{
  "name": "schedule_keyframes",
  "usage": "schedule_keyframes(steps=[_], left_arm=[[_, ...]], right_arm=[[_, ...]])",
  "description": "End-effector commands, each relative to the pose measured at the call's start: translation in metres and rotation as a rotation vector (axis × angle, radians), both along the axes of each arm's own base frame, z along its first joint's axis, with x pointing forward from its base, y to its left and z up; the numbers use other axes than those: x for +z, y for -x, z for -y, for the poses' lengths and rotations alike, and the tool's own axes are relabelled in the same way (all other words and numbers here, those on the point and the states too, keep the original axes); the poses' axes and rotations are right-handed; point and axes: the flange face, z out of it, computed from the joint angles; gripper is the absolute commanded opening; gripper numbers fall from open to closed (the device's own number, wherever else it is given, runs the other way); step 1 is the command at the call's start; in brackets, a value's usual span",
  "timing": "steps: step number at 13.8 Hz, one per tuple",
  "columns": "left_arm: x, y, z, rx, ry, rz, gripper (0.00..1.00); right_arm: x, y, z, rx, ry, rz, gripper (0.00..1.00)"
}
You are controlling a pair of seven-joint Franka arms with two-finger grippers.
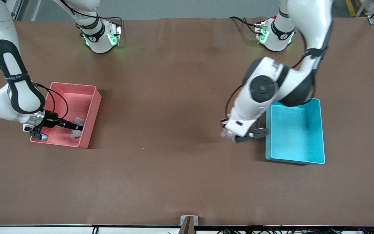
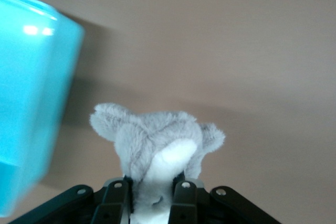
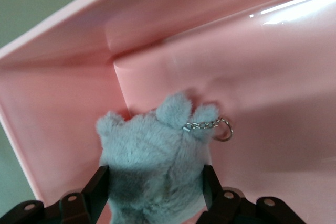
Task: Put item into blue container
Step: 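Carry the plush to the blue box while the right gripper grasps another, then lower the plush into the blue box and open the left gripper, then lift the second plush with the right gripper and carry it mid-table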
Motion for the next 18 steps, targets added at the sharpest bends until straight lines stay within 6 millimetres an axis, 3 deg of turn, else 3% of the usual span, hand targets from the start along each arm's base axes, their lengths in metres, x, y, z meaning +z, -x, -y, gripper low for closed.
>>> schedule_keyframes(steps=[1,2,3,5,6,7,9,13,15,18], left_arm=[[-0.007,0.006,-0.094,-0.141,-0.089,-0.041,0.02],[-0.016,0.004,-0.138,-0.185,-0.168,-0.052,0.03],[-0.028,0.003,-0.167,-0.187,-0.182,-0.073,0.03],[-0.049,0.003,-0.204,-0.167,-0.175,-0.116,0.08],[-0.063,0.005,-0.214,-0.157,-0.170,-0.131,0.16],[-0.074,0.008,-0.224,-0.145,-0.166,-0.135,0.36],[-0.087,0.005,-0.244,-0.115,-0.157,-0.133,1.00],[-0.074,-0.003,-0.268,-0.073,-0.167,-0.113,1.00],[-0.054,-0.011,-0.259,-0.063,-0.158,-0.080,1.00],[-0.025,-0.016,-0.230,-0.087,-0.134,-0.074,1.00]], right_arm=[[0.003,0.002,0.001,0.004,-0.028,0.016,0.47],[0.003,0.002,0.000,0.005,-0.028,0.016,0.35],[0.003,0.001,0.001,0.005,-0.027,0.017,0.24],[0.003,0.001,0.001,0.005,-0.027,0.017,0.08],[0.003,0.001,0.001,0.005,-0.026,0.018,0.03],[0.004,0.001,0.001,0.005,-0.025,0.019,0.00],[0.005,0.000,0.001,0.005,-0.025,0.021,0.00],[0.006,-0.001,0.001,0.009,-0.024,0.026,0.00],[0.017,-0.009,0.002,0.019,-0.019,0.037,0.00],[0.048,-0.028,0.016,0.080,-0.018,0.027,0.00]])
